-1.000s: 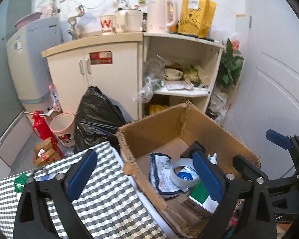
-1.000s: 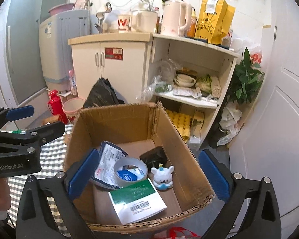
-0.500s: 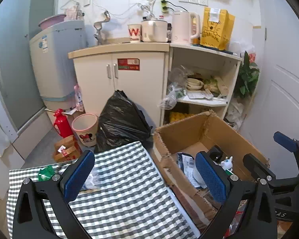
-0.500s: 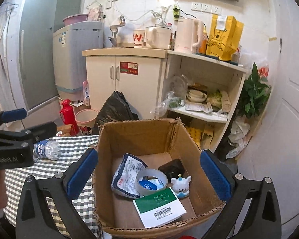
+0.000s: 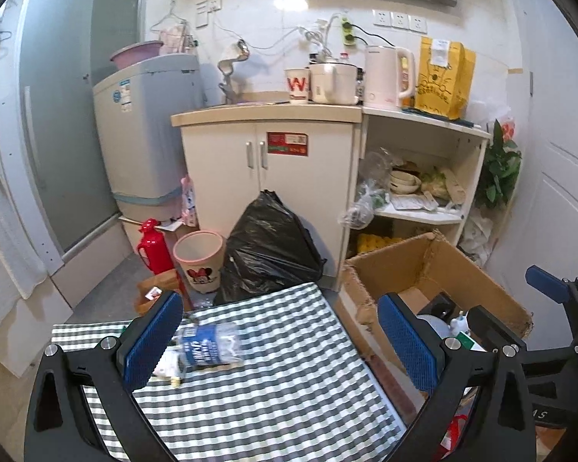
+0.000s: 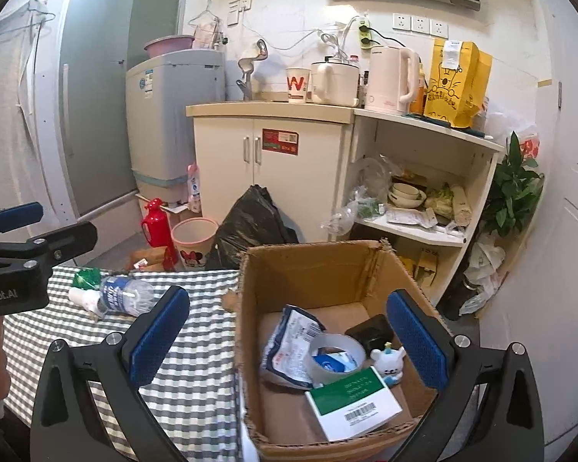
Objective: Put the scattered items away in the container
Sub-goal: 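Move both grippers back from the box toward the table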
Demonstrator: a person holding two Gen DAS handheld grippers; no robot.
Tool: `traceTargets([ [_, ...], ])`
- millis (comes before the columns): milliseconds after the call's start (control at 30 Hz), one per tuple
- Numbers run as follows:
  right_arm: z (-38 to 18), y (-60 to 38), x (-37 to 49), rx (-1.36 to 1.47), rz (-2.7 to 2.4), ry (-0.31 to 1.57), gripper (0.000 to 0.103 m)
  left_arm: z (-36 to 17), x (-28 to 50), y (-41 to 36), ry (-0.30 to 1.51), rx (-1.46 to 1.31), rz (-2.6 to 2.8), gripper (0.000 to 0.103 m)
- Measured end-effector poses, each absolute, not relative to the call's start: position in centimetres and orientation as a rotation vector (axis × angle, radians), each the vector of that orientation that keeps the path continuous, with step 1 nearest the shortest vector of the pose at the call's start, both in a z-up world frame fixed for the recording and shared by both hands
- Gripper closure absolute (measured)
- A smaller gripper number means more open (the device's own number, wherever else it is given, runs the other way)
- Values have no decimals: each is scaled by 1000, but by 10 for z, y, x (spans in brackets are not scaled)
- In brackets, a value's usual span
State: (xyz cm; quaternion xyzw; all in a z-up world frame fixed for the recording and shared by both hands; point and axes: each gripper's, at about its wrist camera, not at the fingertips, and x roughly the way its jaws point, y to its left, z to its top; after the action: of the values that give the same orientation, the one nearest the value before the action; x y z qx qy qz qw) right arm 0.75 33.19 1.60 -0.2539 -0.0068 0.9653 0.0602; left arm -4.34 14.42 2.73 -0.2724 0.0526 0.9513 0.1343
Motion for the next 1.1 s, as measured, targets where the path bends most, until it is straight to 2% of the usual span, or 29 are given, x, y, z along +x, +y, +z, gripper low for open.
traceTargets([
  [633, 22, 247, -6, -758, 3070, -81, 0, 35, -30, 36, 39, -804, 2933, 0],
  [1100, 5, 192, -16, -844, 3108, -110, 0, 11, -27, -25, -17, -887, 2977, 0],
])
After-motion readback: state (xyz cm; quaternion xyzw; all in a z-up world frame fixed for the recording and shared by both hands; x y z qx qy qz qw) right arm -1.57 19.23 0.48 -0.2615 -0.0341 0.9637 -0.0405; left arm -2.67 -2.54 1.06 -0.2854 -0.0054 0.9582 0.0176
